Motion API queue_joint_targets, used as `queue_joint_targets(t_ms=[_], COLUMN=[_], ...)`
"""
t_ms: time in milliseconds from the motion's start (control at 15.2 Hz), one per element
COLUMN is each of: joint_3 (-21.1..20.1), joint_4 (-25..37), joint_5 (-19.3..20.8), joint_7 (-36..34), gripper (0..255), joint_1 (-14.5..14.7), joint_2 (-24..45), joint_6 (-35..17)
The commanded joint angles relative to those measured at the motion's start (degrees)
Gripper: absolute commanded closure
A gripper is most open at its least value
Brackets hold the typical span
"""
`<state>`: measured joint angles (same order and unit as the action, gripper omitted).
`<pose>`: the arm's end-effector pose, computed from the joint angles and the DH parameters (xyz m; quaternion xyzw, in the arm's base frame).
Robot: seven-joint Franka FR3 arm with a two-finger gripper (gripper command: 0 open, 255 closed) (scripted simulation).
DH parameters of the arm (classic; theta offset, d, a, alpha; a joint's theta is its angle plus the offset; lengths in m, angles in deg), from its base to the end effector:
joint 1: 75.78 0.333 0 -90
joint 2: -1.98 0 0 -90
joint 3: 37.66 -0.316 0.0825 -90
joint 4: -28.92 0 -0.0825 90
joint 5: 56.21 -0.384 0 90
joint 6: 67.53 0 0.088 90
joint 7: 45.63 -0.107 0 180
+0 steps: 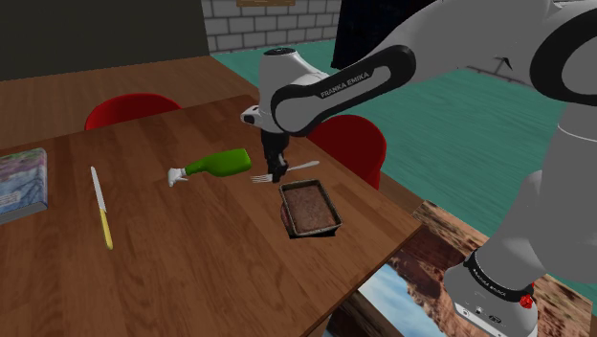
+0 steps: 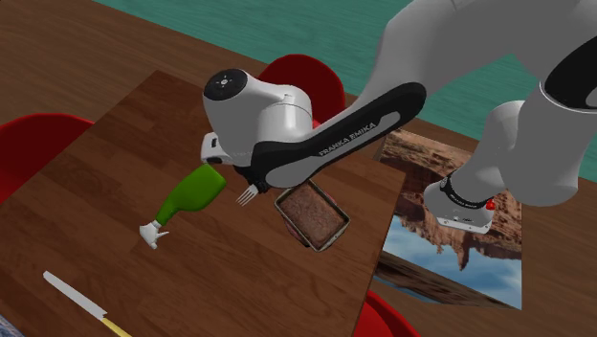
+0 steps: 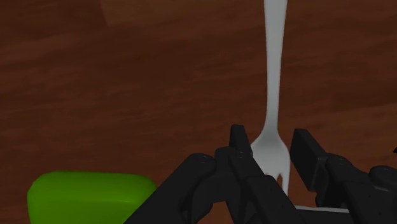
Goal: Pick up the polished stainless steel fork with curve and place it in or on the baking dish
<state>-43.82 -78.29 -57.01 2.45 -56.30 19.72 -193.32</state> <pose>0.5661 0.2681 0.3518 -0.8039 -0.5943 -0.0123 0.0200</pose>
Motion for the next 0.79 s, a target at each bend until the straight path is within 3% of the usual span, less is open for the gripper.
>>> queue_joint_targets(t_ms=[0, 726], joint_3=[0.0, -0.1], joint_4=[0.7, 5.0], joint_5=[-0.1, -0.3], joint_7=[0.0, -0.1], gripper=[255, 255], joint_1=[0.0, -0.1], joint_2=[-0.7, -3.9], joint_6=[1.4, 8.9])
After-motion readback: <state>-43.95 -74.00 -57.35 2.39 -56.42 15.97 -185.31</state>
